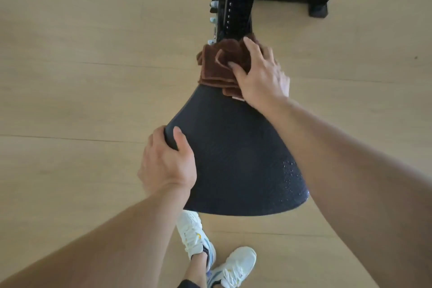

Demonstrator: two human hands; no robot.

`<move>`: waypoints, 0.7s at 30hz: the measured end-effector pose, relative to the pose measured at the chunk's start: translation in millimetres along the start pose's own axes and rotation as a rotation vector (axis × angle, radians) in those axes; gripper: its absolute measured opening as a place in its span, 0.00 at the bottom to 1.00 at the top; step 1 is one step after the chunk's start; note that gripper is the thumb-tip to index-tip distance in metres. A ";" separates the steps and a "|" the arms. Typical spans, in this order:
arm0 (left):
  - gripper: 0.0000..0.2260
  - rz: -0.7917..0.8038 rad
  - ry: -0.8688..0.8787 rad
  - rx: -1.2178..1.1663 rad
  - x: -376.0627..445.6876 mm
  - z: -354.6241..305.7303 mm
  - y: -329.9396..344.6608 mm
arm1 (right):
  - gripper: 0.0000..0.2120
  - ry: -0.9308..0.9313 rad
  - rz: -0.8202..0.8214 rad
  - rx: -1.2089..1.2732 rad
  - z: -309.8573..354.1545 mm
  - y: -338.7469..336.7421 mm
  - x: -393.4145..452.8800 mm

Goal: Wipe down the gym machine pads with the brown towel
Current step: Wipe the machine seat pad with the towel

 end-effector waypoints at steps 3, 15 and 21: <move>0.21 -0.028 0.019 0.002 0.6 -0.1 -1.2 | 0.28 -0.021 0.025 0.108 -18.4 -12.6 -10.7; 0.23 -0.059 0.035 -0.001 0.6 -0.3 -3.8 | 0.21 0.240 -0.049 0.353 -120.6 -19.1 -235.7; 0.22 -0.077 0.049 -0.001 -2.9 -0.8 -4.6 | 0.33 0.252 -0.005 0.281 -91.8 5.9 -238.6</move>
Point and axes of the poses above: each hand's wrist, its own x-axis towards the middle knuckle, its own y-axis out of the palm, z = x × y, the point moved 8 cm from there along x, towards the middle knuckle, and after that the axes turned 1 degree about -y, right-handed, at the moved point
